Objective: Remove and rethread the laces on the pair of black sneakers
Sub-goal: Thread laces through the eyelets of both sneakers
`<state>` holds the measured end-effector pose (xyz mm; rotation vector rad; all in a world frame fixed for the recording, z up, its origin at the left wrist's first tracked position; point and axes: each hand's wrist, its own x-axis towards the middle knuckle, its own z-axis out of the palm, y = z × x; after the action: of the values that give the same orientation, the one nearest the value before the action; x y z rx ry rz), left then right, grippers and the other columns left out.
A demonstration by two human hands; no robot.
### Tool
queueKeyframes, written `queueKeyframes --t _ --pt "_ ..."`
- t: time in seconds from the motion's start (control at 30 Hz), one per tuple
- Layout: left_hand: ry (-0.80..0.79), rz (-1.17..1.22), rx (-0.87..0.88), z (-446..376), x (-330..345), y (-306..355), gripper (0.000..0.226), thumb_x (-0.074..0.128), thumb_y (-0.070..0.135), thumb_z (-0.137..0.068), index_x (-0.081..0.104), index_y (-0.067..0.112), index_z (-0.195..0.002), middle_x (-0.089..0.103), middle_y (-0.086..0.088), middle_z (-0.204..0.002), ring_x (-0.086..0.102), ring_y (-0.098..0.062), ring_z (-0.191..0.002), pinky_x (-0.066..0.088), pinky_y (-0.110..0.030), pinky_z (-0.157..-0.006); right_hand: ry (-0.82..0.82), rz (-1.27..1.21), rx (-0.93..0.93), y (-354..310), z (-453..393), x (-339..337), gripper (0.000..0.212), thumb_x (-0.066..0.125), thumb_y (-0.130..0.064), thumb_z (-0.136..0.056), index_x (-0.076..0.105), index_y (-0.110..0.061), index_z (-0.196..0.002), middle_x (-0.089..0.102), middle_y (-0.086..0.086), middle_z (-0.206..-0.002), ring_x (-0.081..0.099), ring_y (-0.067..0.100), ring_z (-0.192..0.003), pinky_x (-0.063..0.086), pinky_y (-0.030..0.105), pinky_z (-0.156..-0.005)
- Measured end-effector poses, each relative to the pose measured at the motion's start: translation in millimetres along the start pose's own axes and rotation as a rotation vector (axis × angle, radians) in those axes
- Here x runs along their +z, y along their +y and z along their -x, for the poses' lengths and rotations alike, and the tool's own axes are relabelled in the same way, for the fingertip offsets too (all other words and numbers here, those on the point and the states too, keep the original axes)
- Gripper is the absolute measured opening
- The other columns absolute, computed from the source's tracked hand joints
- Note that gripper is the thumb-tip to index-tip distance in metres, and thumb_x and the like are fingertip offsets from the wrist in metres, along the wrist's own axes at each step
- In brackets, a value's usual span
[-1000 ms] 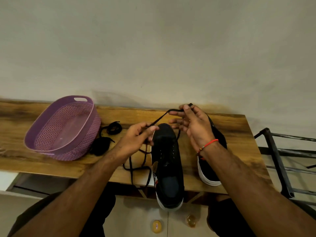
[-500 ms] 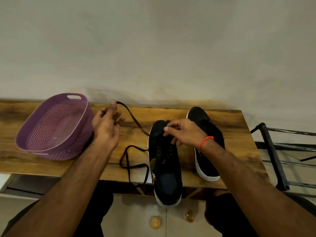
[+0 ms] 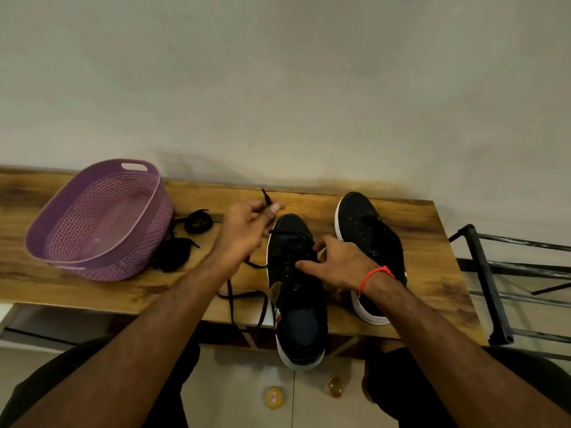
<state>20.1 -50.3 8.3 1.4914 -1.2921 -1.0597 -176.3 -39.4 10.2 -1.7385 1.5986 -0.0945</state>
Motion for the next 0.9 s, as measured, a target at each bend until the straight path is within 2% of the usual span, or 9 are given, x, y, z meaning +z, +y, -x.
queueKeyframes --t 0.07,0.13,0.27,0.37,0.4,0.47,0.53,0.6,0.9 --pt "-0.115 -0.163 0.035 3.9 12.3 -8.5 0.018 0.061 0.026 -0.1 0.075 0.027 -0.111 0.071 0.016 -0.092 0.062 0.004 -0.073 0.042 -0.009 -0.055 0.042 -0.008 -0.009 1.7 0.3 -2.4 0.036 0.066 -0.049 -0.086 0.061 -0.02 -0.107 0.065 -0.004 -0.097 0.061 0.007 -0.082 0.047 0.019 -0.061" --pt "-0.204 -0.254 0.069 7.6 22.5 -13.8 0.019 0.067 0.024 -0.096 0.075 0.029 -0.113 0.072 0.016 -0.102 0.062 0.006 -0.082 0.043 -0.01 -0.061 0.072 -0.062 -0.001 4.5 1.5 -6.0 0.024 0.064 -0.041 -0.088 0.067 -0.02 -0.1 0.069 -0.002 -0.092 0.065 0.007 -0.078 0.048 0.018 -0.058" --pt "-0.194 -0.419 0.143 12.6 30.8 -15.9 0.018 0.076 0.03 -0.089 0.075 0.031 -0.107 0.068 0.024 -0.086 0.063 0.008 -0.086 0.055 -0.021 -0.08 0.056 -0.149 0.019 11.2 4.9 -12.3 0.023 0.056 -0.027 -0.092 0.072 -0.011 -0.09 0.071 0.008 -0.086 0.068 0.019 -0.081 0.051 0.028 -0.064" --pt "-0.182 -0.492 0.201 14.1 32.9 -17.9 0.018 0.069 0.035 -0.094 0.076 0.029 -0.109 0.072 0.02 -0.097 0.065 0.004 -0.095 0.056 -0.028 -0.087 0.037 -0.198 0.032 16.5 1.7 -13.2 0.027 0.053 -0.021 -0.092 0.07 0.0 -0.093 0.069 0.019 -0.086 0.066 0.031 -0.081 0.052 0.04 -0.07" --pt "-0.181 -0.545 0.225 14.3 33.2 -18.5 0.02 0.066 0.037 -0.095 0.076 0.029 -0.111 0.072 0.017 -0.1 0.064 0.001 -0.096 0.056 -0.029 -0.086 0.022 -0.215 0.039 17.4 0.2 -12.9 0.027 0.052 -0.019 -0.093 0.07 0.001 -0.096 0.069 0.021 -0.088 0.064 0.031 -0.078 0.051 0.04 -0.068" --pt "-0.185 -0.68 0.279 15.4 33.4 -19.4 0.021 0.063 0.04 -0.095 0.075 0.029 -0.11 0.067 0.013 -0.093 0.061 -0.006 -0.088 0.055 -0.032 -0.077 -0.005 -0.237 0.042 17.3 -1.3 -12.7 0.027 0.05 -0.016 -0.095 0.071 0.001 -0.101 0.066 0.019 -0.083 0.058 0.019 -0.066 0.044 0.028 -0.056" --pt "-0.197 -0.807 0.313 16.8 33.4 -18.4 0.024 0.061 0.043 -0.094 0.074 0.028 -0.108 0.055 0.013 -0.084 0.054 -0.008 -0.079 0.049 -0.03 -0.066 -0.016 -0.258 0.043 15.8 -1.1 -13.6 0.027 0.048 -0.013 -0.097 0.071 -0.001 -0.104 0.061 0.01 -0.076 0.052 0.003 -0.053 0.036 0.016 -0.043" --pt "-0.211 -0.913 0.334 17.6 33.5 -16.8 0.027 0.058 0.045 -0.094 0.073 0.028 -0.108 0.05 0.012 -0.084 0.051 -0.009 -0.078 0.047 -0.031 -0.065 -0.029 -0.291 0.046 15.7 -0.6 -14.3 0.027 0.047 -0.01 -0.098 0.071 -0.001 -0.106 0.056 0.002 -0.071 0.046 -0.001 -0.042 0.032 0.012 -0.038" --pt "-0.245 -0.99 0.339 17.4 34.4 -12.9 0.03 0.057 0.047 -0.095 0.071 0.029 -0.115 0.049 0.01 -0.096 0.048 -0.009 -0.086 0.044 -0.029 -0.069 -0.046 -0.311 0.051 13.5 4.3 -18.4 0.028 0.046 -0.012 -0.1 0.071 -0.006 -0.109 0.057 0.007 -0.081 0.044 0.006 -0.054 0.034 0.017 -0.044"
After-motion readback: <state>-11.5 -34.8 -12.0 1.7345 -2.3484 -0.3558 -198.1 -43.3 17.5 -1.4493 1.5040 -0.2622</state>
